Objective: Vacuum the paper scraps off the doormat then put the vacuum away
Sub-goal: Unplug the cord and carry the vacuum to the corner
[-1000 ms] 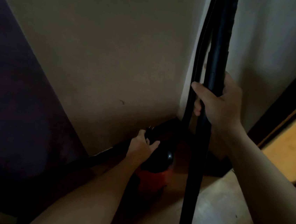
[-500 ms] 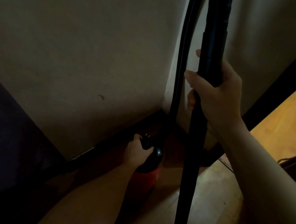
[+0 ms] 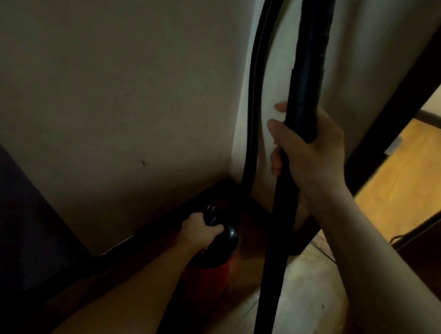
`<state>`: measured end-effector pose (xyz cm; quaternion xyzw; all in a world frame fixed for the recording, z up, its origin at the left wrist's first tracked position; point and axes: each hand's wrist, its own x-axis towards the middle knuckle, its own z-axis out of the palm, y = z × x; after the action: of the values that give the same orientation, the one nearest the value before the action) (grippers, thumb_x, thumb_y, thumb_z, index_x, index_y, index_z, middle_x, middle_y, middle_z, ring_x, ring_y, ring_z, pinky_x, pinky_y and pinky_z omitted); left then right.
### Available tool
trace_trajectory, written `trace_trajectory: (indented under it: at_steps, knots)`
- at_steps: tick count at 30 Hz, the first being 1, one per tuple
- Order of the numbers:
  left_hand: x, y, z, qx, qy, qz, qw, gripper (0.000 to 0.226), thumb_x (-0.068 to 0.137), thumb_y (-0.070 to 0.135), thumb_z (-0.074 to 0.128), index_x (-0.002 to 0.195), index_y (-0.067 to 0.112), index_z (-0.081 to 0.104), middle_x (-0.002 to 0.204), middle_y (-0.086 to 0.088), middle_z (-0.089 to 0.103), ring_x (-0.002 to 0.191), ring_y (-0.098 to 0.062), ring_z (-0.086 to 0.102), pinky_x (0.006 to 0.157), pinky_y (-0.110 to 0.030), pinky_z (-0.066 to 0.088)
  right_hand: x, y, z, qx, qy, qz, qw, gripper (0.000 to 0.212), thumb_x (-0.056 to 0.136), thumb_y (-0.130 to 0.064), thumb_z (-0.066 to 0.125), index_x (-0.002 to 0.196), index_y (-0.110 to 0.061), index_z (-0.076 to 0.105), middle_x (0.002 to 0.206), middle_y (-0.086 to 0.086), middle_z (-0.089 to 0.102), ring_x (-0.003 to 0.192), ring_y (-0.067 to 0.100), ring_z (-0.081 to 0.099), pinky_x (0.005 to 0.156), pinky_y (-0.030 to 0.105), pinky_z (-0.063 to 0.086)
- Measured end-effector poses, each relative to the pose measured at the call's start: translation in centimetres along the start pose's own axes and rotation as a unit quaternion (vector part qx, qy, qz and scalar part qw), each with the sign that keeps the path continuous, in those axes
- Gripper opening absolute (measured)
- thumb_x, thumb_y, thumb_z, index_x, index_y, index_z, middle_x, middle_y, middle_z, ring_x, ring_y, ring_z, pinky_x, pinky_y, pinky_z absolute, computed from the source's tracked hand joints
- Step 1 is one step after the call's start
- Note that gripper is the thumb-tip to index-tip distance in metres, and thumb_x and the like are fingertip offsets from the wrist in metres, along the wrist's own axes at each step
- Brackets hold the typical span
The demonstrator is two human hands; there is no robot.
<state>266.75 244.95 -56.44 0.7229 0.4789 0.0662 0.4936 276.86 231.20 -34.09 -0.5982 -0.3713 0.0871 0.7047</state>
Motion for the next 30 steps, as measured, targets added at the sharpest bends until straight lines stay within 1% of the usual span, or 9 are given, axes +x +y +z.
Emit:
trace_trajectory:
  at_steps: [2,7,12,15,17,20,24,27,30]
  knots:
    - [-1.5,1.7,-1.0,0.000,0.001,0.020,1.000,0.030,0.079,0.032,0.073,0.099,0.011,0.067,0.081,-0.006,0.067,0.074,-0.029,0.069,0.056,-0.026,0.052,0.4,-1.3,-0.6,0.010,0.002,-0.011,1.000,0.019,0.093,-0.002,0.067,0.106,0.007,0.057,0.061,0.019,0.046,0.036,0.022,0.048,0.037,0.033,0.039]
    - [-6.3,7.8,-4.7,-0.013,-0.027,0.046,0.999,0.023,0.082,0.023,0.072,0.091,0.003,0.064,0.069,-0.011,0.065,0.039,-0.014,0.053,0.036,-0.021,0.039,2.8,-7.5,-2.0,0.001,-0.037,-0.033,0.999,0.015,0.093,0.001,0.066,0.099,0.009,0.054,0.058,0.024,0.047,0.035,0.022,0.049,0.038,0.030,0.041]
    - [-12.0,18.0,-11.2,0.017,-0.015,0.043,0.999,0.032,0.079,0.032,0.071,0.104,0.012,0.066,0.089,-0.010,0.070,0.066,-0.025,0.066,0.047,-0.022,0.045,6.1,-17.7,-2.7,0.001,-0.044,-0.024,0.999,0.013,0.093,0.003,0.066,0.094,0.008,0.054,0.056,0.017,0.052,0.036,0.026,0.052,0.040,0.028,0.042]
    - [-16.2,24.9,-15.6,0.020,-0.008,0.049,0.999,0.035,0.082,0.031,0.070,0.113,0.015,0.064,0.102,-0.009,0.069,0.092,-0.030,0.068,0.072,-0.037,0.058,8.3,-24.1,-3.1,0.009,-0.043,-0.008,0.999,0.014,0.093,0.002,0.067,0.096,0.007,0.054,0.057,0.023,0.051,0.038,0.035,0.050,0.037,0.040,0.042]
    - [-19.3,29.7,-18.8,0.030,0.000,0.064,0.997,0.028,0.086,0.025,0.071,0.111,0.013,0.065,0.098,-0.005,0.066,0.096,-0.028,0.065,0.083,-0.038,0.055,9.8,-28.8,-3.2,0.013,-0.038,-0.003,0.999,0.013,0.093,0.001,0.067,0.097,0.004,0.055,0.059,0.023,0.052,0.039,0.033,0.051,0.038,0.041,0.043]
    - [-24.3,37.2,-24.2,0.065,0.013,0.060,0.996,0.027,0.087,0.025,0.072,0.108,0.009,0.067,0.085,0.002,0.060,0.089,-0.025,0.063,0.074,-0.027,0.044,12.2,-37.0,-3.1,0.016,-0.043,-0.013,0.999,0.013,0.093,0.002,0.067,0.092,0.001,0.054,0.061,0.021,0.052,0.040,0.032,0.052,0.040,0.036,0.045]
    - [-31.4,45.9,-30.3,0.066,0.018,0.091,0.993,0.014,0.088,0.023,0.070,0.097,0.012,0.069,0.085,0.000,0.068,0.071,-0.011,0.060,0.061,-0.021,0.047,14.7,-47.8,-2.9,0.032,-0.056,-0.020,0.998,0.014,0.093,0.001,0.067,0.094,-0.004,0.054,0.066,0.021,0.050,0.044,0.033,0.053,0.043,0.036,0.048]
    - [-36.4,51.1,-33.1,0.058,0.021,0.104,0.993,0.019,0.084,0.025,0.071,0.101,0.017,0.069,0.091,0.000,0.070,0.078,-0.013,0.066,0.062,-0.022,0.050,15.7,-54.3,-3.3,0.041,-0.045,-0.039,0.997,0.018,0.093,0.001,0.066,0.096,-0.011,0.054,0.066,0.020,0.050,0.045,0.034,0.053,0.044,0.036,0.049]
    - [-40.2,54.1,-34.5,0.061,0.023,0.106,0.992,0.009,0.078,0.025,0.071,0.085,0.019,0.068,0.082,0.003,0.071,0.074,-0.010,0.066,0.058,-0.022,0.048,15.2,-58.3,-4.3,0.047,-0.037,-0.060,0.996,0.016,0.094,0.002,0.065,0.099,-0.007,0.053,0.066,0.021,0.050,0.045,0.036,0.051,0.042,0.041,0.048]
